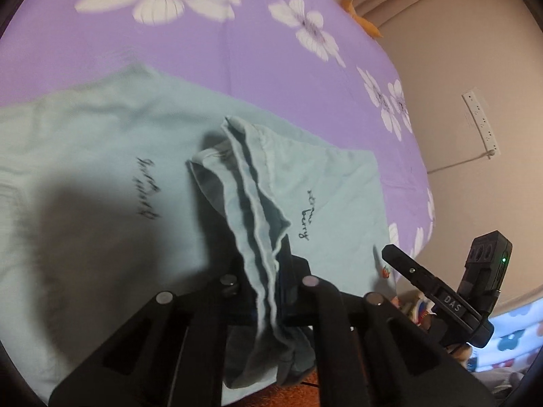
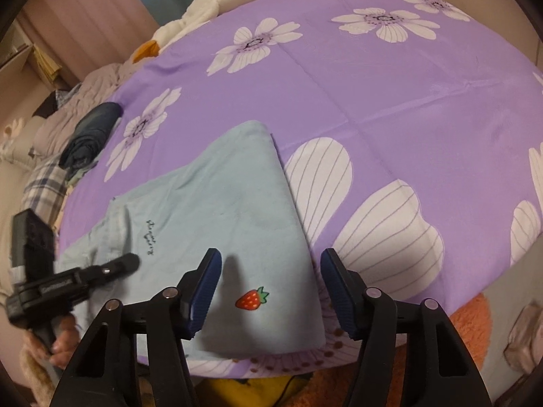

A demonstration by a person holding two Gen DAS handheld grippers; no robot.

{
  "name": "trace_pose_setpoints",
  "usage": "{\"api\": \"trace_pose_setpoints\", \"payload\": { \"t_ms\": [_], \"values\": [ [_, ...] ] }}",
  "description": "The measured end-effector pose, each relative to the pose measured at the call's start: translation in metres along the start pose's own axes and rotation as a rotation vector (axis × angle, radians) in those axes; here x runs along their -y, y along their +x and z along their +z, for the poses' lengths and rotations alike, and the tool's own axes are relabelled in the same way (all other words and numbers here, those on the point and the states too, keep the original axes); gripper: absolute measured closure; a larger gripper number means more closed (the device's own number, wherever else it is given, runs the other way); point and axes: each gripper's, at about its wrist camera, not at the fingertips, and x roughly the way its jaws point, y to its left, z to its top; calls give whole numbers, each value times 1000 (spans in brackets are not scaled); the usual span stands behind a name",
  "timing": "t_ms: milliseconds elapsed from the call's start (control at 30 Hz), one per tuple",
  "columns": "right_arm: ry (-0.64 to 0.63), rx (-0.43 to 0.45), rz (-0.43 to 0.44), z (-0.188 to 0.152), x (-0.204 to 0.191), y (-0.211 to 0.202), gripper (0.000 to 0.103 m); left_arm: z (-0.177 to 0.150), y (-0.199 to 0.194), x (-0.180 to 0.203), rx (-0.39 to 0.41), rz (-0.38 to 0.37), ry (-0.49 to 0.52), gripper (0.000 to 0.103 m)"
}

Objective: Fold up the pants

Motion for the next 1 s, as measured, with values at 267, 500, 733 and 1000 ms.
{"api": "trace_pose_setpoints", "payload": {
  "t_ms": [267, 500, 733, 1000],
  "values": [
    [-73, 45, -59, 14, -15, 1, 42, 5, -8, -7, 31, 121, 63, 90],
    [-128, 34, -49, 36, -33, 22, 57, 0, -5, -14, 9, 158, 61, 87],
    [-134, -11, -46, 49, -39, 49, 58, -11, -13, -19, -19, 137, 76, 79],
    [-153, -29, -45, 22, -34, 34, 58, -31, -21, -17, -37, 153, 77, 79]
  ]
}}
